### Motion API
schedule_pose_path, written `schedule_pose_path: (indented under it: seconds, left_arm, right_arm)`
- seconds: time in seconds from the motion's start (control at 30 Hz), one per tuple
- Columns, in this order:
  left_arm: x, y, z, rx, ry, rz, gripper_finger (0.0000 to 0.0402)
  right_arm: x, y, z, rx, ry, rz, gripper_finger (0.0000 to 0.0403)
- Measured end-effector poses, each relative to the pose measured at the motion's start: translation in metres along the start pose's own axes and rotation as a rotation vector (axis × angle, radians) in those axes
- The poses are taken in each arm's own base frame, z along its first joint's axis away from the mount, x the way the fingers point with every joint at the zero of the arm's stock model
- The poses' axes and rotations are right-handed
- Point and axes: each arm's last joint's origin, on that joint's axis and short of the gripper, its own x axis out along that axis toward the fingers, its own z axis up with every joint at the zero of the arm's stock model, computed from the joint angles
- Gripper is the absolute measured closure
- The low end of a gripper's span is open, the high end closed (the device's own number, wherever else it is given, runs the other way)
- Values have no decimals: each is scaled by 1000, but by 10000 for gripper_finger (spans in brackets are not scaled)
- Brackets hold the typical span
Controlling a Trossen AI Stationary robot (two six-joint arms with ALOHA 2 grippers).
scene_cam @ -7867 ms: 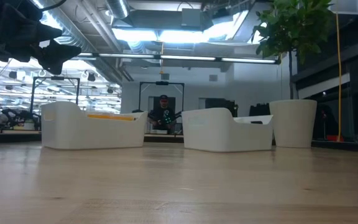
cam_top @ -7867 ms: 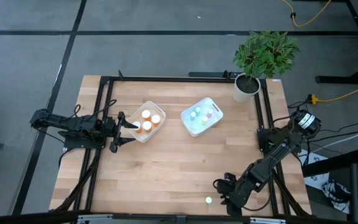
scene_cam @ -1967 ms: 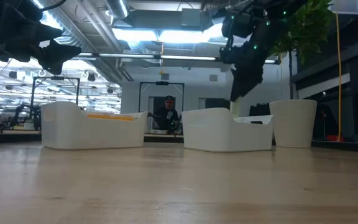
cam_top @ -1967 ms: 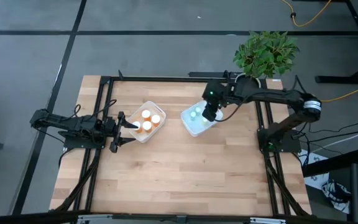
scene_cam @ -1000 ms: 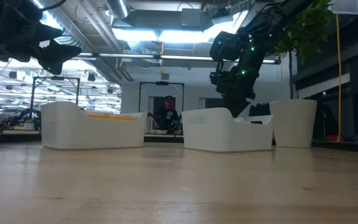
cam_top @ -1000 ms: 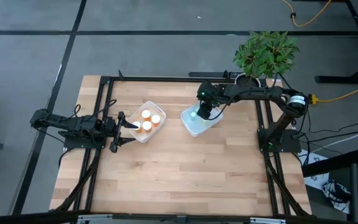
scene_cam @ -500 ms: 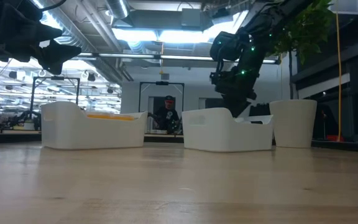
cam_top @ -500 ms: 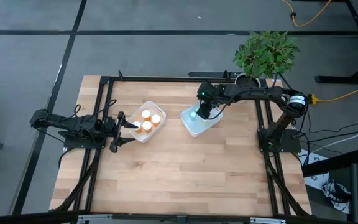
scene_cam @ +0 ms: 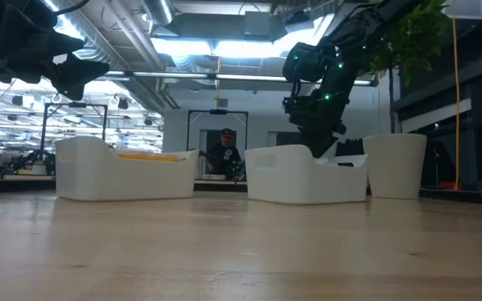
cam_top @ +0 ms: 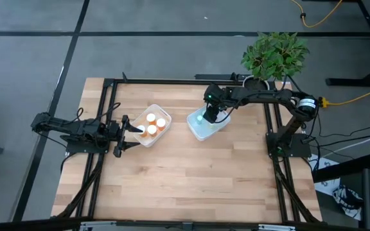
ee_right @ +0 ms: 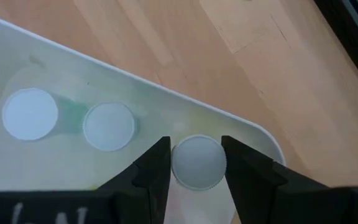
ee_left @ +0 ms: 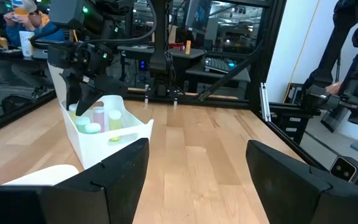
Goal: Pick and place medicine bottles into bin by pill shape (circle, oval)
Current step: Put the yellow tablet bottle into the right white bin
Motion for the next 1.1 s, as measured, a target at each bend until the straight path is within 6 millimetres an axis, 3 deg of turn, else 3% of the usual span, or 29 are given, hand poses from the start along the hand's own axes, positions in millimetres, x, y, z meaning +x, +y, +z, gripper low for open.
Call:
schedule_pose_path:
  seconds: [1.1]
  left_arm:
    - [0, 0, 0, 0, 0, 0, 138]
  right_arm:
    - [8, 1, -1, -1, 20, -3, 259]
